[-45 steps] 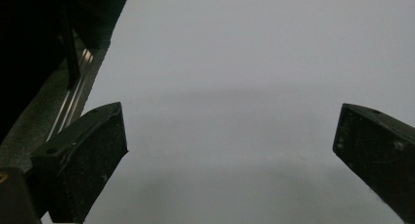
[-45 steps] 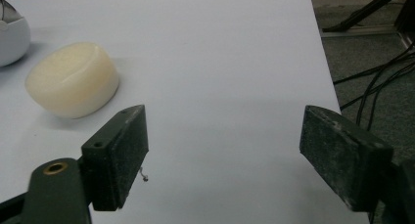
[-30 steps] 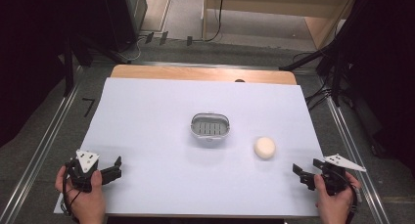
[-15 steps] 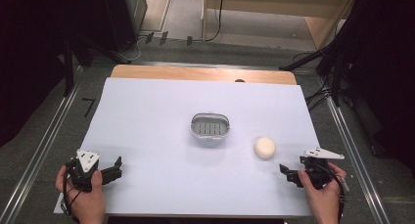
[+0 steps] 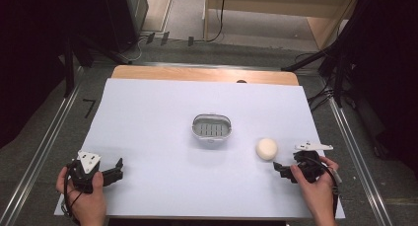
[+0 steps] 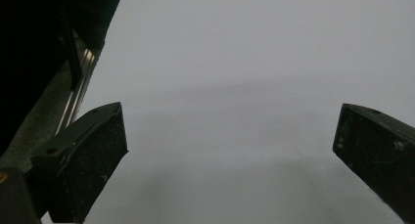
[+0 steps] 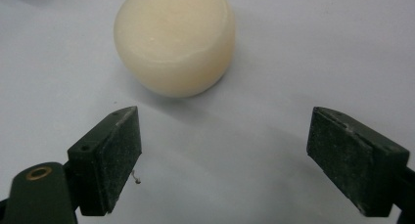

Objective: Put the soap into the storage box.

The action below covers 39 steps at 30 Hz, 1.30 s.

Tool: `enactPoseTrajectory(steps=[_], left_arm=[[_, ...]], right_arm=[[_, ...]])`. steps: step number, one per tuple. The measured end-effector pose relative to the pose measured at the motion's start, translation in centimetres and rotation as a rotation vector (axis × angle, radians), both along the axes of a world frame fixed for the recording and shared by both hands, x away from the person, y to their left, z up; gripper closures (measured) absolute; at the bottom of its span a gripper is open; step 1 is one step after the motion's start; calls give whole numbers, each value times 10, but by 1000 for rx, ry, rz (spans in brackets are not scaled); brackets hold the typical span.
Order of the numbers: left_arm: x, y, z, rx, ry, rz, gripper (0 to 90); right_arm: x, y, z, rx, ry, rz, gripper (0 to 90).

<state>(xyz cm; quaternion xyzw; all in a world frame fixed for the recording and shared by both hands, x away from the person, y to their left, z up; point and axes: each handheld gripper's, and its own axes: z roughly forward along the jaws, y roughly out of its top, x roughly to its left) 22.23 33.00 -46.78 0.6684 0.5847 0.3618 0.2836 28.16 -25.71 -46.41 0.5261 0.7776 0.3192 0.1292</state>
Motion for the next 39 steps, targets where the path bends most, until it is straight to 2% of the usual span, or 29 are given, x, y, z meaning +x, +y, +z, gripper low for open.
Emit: enactPoseTrajectory(steps=[5,9,15,22,33,39], left_arm=[[0,0,0,3,2,0,1],[0,0,0,2,3,-1,1],[0,0,0,2,2,-1,1],[0,0,0,4,3,-2,1],[0,0,0,4,3,-3,1],[0,0,0,4,3,-3,1]], right_arm=[[5,5,3,-4,11,14,135],[9,10,4,27,22,36,132],[15,16,5,45,39,40,132],[23,26,7,34,43,52,134],[33,42,3,7,58,36,171],[38,47,4,-8,51,26,188]])
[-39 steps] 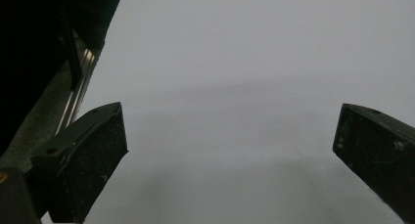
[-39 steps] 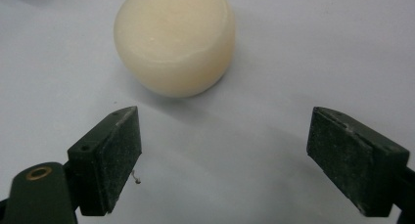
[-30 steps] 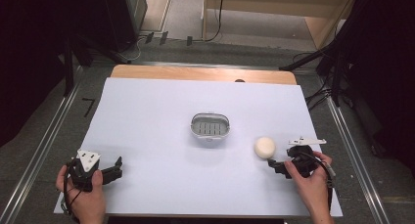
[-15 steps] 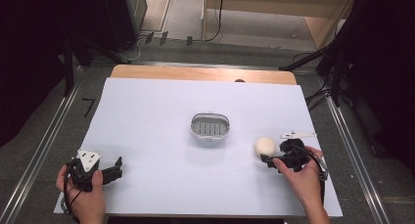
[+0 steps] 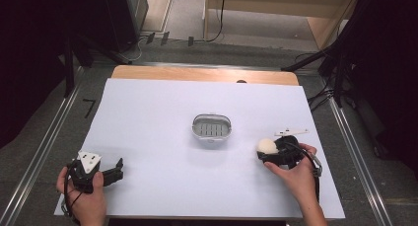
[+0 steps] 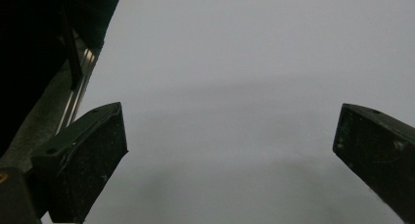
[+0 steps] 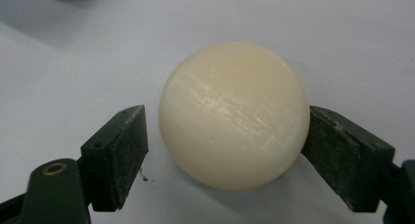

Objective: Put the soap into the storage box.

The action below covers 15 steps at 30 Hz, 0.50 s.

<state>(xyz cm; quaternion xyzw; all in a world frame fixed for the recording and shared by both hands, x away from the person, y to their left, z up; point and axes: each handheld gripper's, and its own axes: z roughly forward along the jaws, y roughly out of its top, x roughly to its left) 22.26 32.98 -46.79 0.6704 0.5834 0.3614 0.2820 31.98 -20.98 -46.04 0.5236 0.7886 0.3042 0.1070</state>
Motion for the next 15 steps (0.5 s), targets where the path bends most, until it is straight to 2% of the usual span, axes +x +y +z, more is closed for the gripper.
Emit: enactPoseTrajectory(steps=[8,15], left_arm=[[0,0,0,-1,-2,1,1],[0,0,0,-1,0,0,1]], right_arm=[[5,4,0,-14,4,-24,238],[6,7,-1,-18,4,-35,239]])
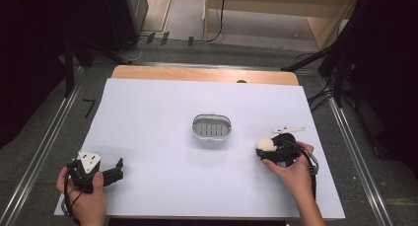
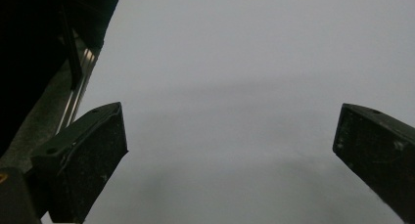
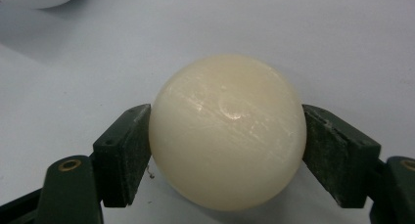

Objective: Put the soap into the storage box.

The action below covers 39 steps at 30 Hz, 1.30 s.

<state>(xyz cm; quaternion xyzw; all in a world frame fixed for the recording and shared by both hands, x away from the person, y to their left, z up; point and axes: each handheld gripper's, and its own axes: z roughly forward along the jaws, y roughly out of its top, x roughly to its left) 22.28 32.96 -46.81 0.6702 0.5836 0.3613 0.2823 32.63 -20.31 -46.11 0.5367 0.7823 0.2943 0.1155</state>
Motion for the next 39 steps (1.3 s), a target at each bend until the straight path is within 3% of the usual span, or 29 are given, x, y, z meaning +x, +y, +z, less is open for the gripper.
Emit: enactPoseTrajectory(steps=[12,27,39], left_arm=[[0,0,0,0,-1,0,1],[0,0,0,-1,0,0,1],[0,0,0,1,2,-1,1]], right_arm=[[3,5,0,-33,10,-2,243],[4,5,5,5,26,14,245],[6,7,17,18,-3,25,246]])
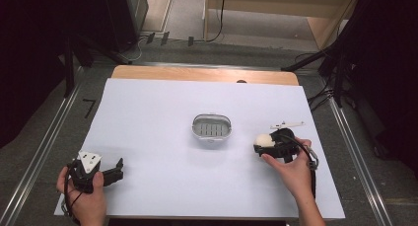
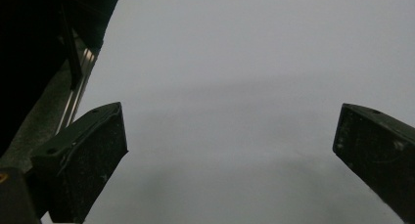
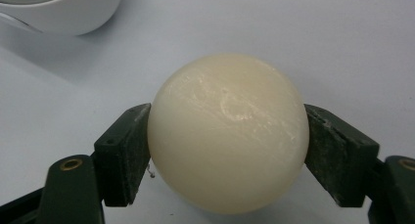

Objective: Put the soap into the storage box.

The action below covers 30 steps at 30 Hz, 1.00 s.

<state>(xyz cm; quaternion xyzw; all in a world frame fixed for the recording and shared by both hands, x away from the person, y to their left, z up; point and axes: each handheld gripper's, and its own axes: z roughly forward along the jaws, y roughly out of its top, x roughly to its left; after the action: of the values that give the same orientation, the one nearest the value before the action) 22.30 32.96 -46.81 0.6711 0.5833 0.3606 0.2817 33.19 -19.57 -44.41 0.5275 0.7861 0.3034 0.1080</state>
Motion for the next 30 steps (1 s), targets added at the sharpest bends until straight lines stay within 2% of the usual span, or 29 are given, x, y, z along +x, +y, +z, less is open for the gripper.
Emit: enactPoseTrajectory(steps=[30], left_arm=[[0,0,0,0,2,3,1]], right_arm=[[11,27,21,6,-34,62,246]])
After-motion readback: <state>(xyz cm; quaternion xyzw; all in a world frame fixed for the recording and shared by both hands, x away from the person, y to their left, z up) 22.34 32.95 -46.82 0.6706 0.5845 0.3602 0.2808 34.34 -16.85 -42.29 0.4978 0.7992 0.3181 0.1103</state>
